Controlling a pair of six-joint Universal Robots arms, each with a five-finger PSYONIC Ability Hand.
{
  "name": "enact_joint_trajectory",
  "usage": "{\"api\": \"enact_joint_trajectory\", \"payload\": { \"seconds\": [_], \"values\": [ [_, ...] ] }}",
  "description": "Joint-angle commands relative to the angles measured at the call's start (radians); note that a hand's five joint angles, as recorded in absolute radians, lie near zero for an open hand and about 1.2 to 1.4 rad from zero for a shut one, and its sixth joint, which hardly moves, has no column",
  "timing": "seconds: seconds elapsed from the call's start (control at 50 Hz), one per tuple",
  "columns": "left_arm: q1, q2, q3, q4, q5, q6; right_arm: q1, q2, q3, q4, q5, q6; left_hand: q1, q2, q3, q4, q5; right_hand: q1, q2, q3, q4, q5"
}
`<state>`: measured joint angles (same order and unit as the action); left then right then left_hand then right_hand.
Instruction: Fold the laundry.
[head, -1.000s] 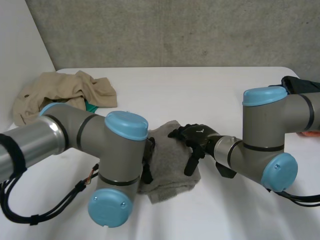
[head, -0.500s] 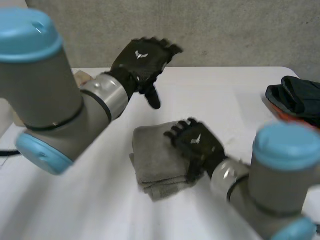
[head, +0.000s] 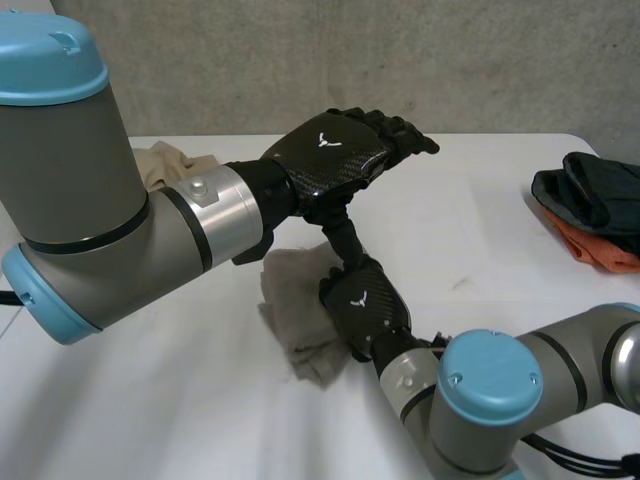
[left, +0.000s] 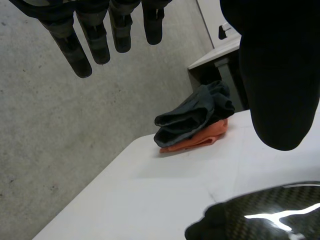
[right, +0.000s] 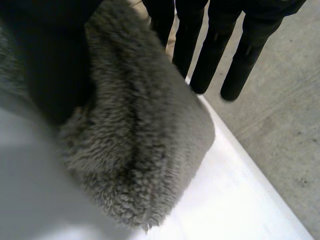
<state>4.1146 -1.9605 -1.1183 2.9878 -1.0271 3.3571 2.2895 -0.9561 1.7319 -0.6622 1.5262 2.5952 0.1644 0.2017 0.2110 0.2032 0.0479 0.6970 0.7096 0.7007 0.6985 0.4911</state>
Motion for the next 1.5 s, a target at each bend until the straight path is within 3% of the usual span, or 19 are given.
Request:
{"api": "enact_joint_trajectory", "payload": {
  "seconds": [0.02, 0.12, 0.34, 0.54, 0.66, 0.82, 0.9, 0.92, 0.96, 1.18, 1.26, 1.28, 1.34, 1.38, 1.48, 1.5],
  "values": [
    [0.003, 0.002, -0.002, 0.003, -0.001, -0.001, -0.008, 0.016, -0.067, 0.019, -0.018, 0.006, 0.010, -0.027, -0.036, -0.029, -0.048, 0.699, 0.687, 0.696, 0.698, 0.731],
    [0.003, 0.008, 0.009, 0.005, -0.001, -0.001, -0.019, -0.007, -0.097, 0.024, -0.026, 0.005, 0.010, -0.027, -0.036, -0.029, -0.048, 0.699, 0.687, 0.696, 0.698, 0.731],
    [-0.002, 0.078, 0.110, 0.056, -0.068, -0.048, -0.271, -0.227, -0.262, 0.012, -0.069, 0.051, 0.010, -0.027, -0.036, -0.029, -0.048, 0.699, 0.687, 0.696, 0.698, 0.731],
    [0.004, 0.121, 0.097, 0.117, -0.076, -0.149, -0.678, -0.234, -0.410, 0.007, -0.191, 0.273, 0.014, -0.023, -0.033, -0.025, -0.044, 0.699, 0.687, 0.696, 0.698, 0.731],
    [0.003, 0.115, 0.057, 0.119, -0.073, -0.148, -0.878, -0.086, -0.475, -0.040, -0.277, 0.319, 0.014, -0.023, -0.033, -0.025, -0.044, 0.699, 0.687, 0.696, 0.698, 0.731],
    [0.000, 0.091, 0.022, 0.119, -0.073, -0.142, -1.007, 0.178, -0.500, -0.094, -0.440, 0.289, 0.017, -0.021, -0.030, -0.022, -0.041, 0.699, 0.687, 0.696, 0.698, 0.731],
    [-0.002, 0.077, 0.011, 0.119, -0.073, -0.140, -1.057, 0.200, -0.454, -0.080, -0.486, 0.226, 0.017, -0.021, -0.030, -0.022, -0.041, 0.699, 0.687, 0.696, 0.698, 0.731],
    [-0.002, 0.074, 0.011, 0.119, -0.074, -0.140, -1.070, 0.192, -0.442, -0.076, -0.488, 0.214, 0.014, -0.023, -0.033, -0.025, -0.044, 0.474, 0.461, 0.470, 0.472, 0.505],
    [-0.004, 0.074, 0.011, 0.119, -0.074, -0.140, -1.094, 0.159, -0.411, -0.045, -0.483, 0.186, 0.017, -0.021, -0.030, -0.022, -0.041, -0.522, -0.535, -0.526, -0.524, -0.491],
    [-0.005, 0.089, 0.014, 0.119, -0.074, -0.140, -1.153, -0.134, -0.379, 0.330, -0.448, 0.164, 0.017, -0.021, -0.030, -0.022, -0.041, -0.522, -0.535, -0.526, -0.524, -0.491],
    [-0.014, 0.092, 0.017, 0.119, -0.074, -0.140, -1.187, -0.243, -0.439, 0.479, -0.286, 0.148, 0.017, -0.021, -0.030, -0.022, -0.041, -0.522, -0.535, -0.526, -0.524, -0.491],
    [-0.017, 0.094, 0.021, 0.119, -0.076, -0.142, -1.185, -0.269, -0.472, 0.512, -0.180, 0.117, 0.017, -0.021, -0.030, -0.022, -0.041, -0.522, -0.535, -0.526, -0.524, -0.491],
    [-0.017, 0.095, 0.032, 0.123, -0.079, -0.142, -1.182, -0.283, -0.514, 0.509, -0.042, 0.028, 0.017, -0.021, -0.030, -0.022, -0.041, -0.522, -0.535, -0.526, -0.524, -0.491],
    [-0.017, 0.097, 0.051, 0.138, -0.096, -0.145, -1.168, -0.291, -0.522, 0.474, -0.023, -0.006, 0.017, -0.021, -0.030, -0.022, -0.041, -0.522, -0.535, -0.526, -0.524, -0.491],
    [-0.004, 0.095, 0.129, 0.163, -0.253, -0.148, -0.910, -0.390, -0.421, 0.203, -0.141, 0.020, 0.020, -0.018, -0.027, -0.019, -0.038, -0.522, -0.535, -0.526, -0.524, -0.491],
    [0.010, 0.091, 0.164, 0.163, -0.334, -0.146, -0.879, -0.404, -0.392, 0.159, -0.162, 0.029, 0.020, -0.018, -0.027, -0.019, -0.038, -0.522, -0.535, -0.526, -0.524, -0.491]
  ]
}}
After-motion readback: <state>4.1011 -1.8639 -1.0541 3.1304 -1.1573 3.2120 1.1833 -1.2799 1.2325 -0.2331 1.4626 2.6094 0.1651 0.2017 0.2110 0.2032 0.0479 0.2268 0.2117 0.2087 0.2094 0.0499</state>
